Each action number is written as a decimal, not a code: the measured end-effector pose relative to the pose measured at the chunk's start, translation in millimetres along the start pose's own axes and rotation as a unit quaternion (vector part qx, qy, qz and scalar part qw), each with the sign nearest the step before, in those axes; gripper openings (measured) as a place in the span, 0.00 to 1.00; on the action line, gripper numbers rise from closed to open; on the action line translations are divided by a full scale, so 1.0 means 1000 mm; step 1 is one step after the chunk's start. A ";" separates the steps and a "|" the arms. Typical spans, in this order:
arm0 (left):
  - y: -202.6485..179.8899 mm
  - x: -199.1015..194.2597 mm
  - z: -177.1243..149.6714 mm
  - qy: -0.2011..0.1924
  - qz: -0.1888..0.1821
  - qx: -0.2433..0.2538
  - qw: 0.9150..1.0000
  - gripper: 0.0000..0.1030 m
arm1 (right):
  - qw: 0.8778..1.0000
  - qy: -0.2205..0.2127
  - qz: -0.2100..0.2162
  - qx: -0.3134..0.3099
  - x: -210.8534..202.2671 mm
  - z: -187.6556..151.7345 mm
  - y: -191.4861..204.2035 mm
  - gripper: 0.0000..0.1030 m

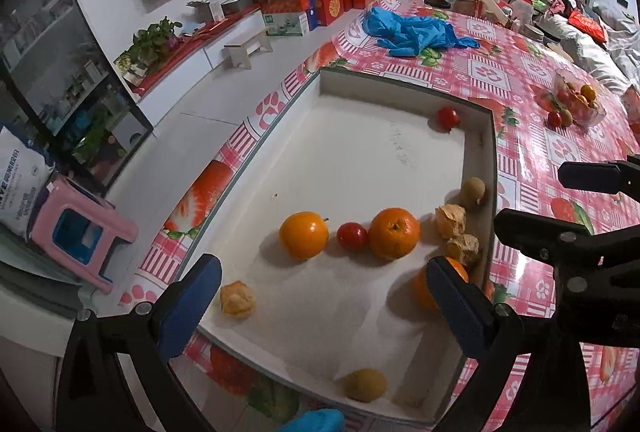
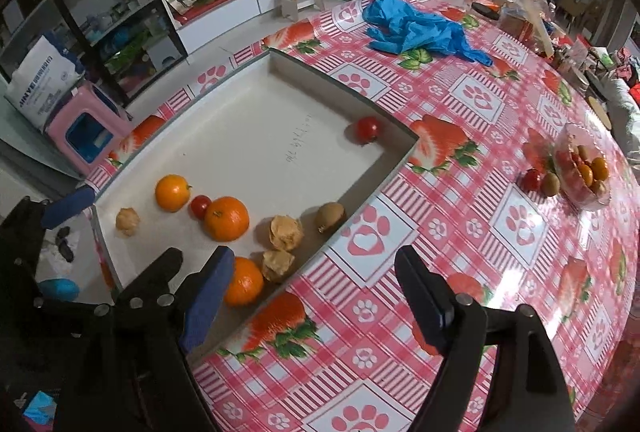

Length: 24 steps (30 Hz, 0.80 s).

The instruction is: Organize fruits

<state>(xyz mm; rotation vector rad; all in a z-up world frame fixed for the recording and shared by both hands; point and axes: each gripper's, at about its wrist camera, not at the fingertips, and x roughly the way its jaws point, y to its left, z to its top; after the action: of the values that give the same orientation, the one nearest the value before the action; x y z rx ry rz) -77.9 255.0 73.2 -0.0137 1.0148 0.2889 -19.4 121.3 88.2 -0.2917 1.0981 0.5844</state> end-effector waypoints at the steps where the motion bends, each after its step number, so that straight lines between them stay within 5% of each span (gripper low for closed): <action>1: 0.000 -0.001 -0.002 -0.001 0.000 0.000 1.000 1.00 | 1.000 0.000 -0.001 -0.002 -0.001 -0.002 0.000 0.82; 24: -0.022 -0.016 -0.018 0.000 0.023 0.032 0.999 1.00 | 1.000 -0.012 -0.012 -0.017 -0.015 -0.021 0.003 0.82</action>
<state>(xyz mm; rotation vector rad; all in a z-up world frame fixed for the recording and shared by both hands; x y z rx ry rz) -95.6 227.0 73.9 0.0686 1.0252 0.2980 -41.4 108.8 93.0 -0.3270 1.0614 0.5852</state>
